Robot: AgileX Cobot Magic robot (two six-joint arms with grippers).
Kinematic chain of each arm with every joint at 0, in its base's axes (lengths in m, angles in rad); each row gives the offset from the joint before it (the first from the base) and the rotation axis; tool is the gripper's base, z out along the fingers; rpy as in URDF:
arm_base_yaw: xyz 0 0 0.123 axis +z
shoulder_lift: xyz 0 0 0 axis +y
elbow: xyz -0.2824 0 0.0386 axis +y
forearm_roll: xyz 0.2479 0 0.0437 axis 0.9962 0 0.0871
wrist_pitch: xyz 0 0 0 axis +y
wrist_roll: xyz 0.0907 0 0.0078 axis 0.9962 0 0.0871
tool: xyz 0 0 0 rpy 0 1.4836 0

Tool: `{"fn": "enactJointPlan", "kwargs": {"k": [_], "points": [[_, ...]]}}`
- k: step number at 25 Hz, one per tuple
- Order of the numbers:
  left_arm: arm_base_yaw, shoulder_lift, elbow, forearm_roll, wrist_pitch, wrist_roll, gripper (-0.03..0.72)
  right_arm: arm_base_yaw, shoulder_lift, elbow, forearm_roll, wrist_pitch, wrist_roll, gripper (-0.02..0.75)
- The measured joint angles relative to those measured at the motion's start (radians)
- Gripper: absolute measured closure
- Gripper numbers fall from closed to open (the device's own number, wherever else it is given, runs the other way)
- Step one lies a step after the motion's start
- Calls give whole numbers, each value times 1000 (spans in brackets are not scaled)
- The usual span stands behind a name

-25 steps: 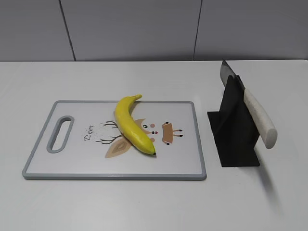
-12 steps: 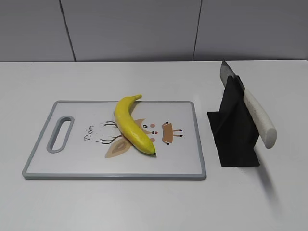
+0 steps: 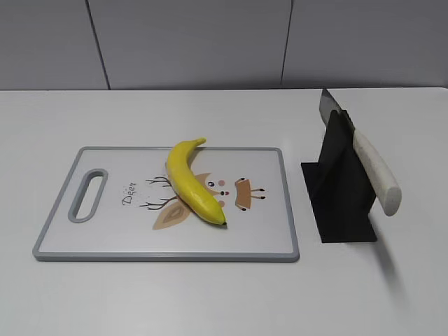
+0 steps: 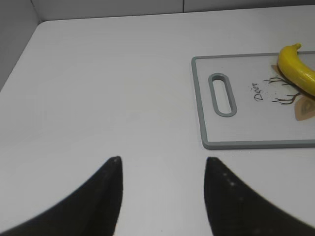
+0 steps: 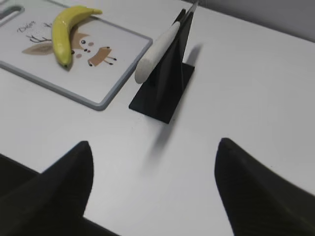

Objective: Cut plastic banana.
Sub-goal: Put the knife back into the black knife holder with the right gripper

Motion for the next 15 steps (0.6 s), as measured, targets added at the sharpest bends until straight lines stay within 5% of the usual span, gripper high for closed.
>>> {"fn": "enactJointPlan", "kwargs": {"k": [15], "points": [[0,0,0,1,0,0,167,-3,-13,0,9,6,-8,143]]}}
